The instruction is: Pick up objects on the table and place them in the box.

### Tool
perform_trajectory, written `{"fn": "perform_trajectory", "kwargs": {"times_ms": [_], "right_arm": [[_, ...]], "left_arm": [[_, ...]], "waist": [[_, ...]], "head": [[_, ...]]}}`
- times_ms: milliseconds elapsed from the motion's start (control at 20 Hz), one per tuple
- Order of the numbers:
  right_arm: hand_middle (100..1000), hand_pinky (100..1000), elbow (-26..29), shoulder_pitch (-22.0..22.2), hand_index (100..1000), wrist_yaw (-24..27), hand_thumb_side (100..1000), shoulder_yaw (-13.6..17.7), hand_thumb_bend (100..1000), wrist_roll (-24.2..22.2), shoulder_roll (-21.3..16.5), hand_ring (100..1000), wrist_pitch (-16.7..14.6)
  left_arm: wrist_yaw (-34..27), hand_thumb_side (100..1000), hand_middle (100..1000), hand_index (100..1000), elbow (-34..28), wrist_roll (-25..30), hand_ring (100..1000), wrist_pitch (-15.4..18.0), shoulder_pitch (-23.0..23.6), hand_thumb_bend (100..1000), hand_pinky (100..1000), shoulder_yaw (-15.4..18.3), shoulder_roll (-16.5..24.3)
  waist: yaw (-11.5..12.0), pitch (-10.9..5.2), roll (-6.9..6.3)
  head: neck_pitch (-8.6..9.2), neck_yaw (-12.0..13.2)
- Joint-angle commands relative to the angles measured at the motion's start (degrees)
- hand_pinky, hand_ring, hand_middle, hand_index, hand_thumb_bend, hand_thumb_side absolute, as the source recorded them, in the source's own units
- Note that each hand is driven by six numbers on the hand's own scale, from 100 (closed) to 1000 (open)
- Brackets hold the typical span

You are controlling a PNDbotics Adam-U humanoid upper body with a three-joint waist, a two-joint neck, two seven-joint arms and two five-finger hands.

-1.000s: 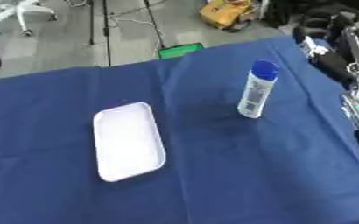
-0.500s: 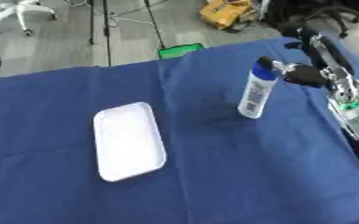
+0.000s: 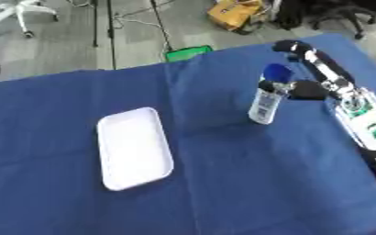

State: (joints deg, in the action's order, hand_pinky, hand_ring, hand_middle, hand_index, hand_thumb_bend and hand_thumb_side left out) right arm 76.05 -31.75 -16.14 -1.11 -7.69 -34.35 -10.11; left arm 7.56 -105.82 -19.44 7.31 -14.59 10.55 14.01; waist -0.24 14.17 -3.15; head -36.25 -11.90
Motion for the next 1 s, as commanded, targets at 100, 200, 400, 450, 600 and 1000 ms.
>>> {"fn": "perform_trajectory", "kwargs": {"times_ms": [100,200,400,450,600,1000], "right_arm": [[934,899,-0.07,-0.79,898,-1.27,486,-0.08,748,-1.86,-0.65,959,-0.38],[930,891,-0.16,-0.71,897,-1.42,484,-0.19,745,-2.37,-0.55,954,-0.47],[889,828,-0.34,-0.42,859,-1.59,459,-0.33,738,-2.33,-0.29,883,-0.5],[865,794,-0.4,-0.37,839,-1.65,440,-0.36,739,-2.18,-0.21,848,-0.49],[850,769,-0.74,-0.2,824,-1.72,426,-0.43,739,-1.67,0.09,826,-0.42],[714,496,-1.29,0.07,714,-1.47,247,-0.36,660,-0.29,0.77,597,0.26]], "left_arm": [[-0.04,883,722,779,-0.82,0.22,757,0.07,-0.53,498,751,0.1,0.66],[-0.06,883,722,779,-0.82,0.25,757,0.08,-0.53,498,751,0.08,0.64],[-0.1,884,721,779,-0.8,0.29,756,0.08,-0.53,495,751,0.06,0.59],[-0.11,885,721,779,-0.8,0.3,756,0.09,-0.53,495,751,0.05,0.57],[-0.16,885,721,779,-0.79,0.33,756,0.09,-0.5,495,751,0.04,0.52],[-0.3,886,720,779,-0.75,0.31,755,0.11,-0.46,493,751,0.04,0.45]], "waist": [[0.11,-0.66,0.77],[0.1,-0.64,0.76],[0.07,-0.6,0.84],[0.07,-0.59,0.84],[0.1,-0.58,0.83],[0.22,-0.5,0.69]], "head": [[0.04,-0.19],[0.05,-0.17],[0.09,-0.16],[0.1,-0.17],[0.14,-0.2],[0.17,-0.26]]}}
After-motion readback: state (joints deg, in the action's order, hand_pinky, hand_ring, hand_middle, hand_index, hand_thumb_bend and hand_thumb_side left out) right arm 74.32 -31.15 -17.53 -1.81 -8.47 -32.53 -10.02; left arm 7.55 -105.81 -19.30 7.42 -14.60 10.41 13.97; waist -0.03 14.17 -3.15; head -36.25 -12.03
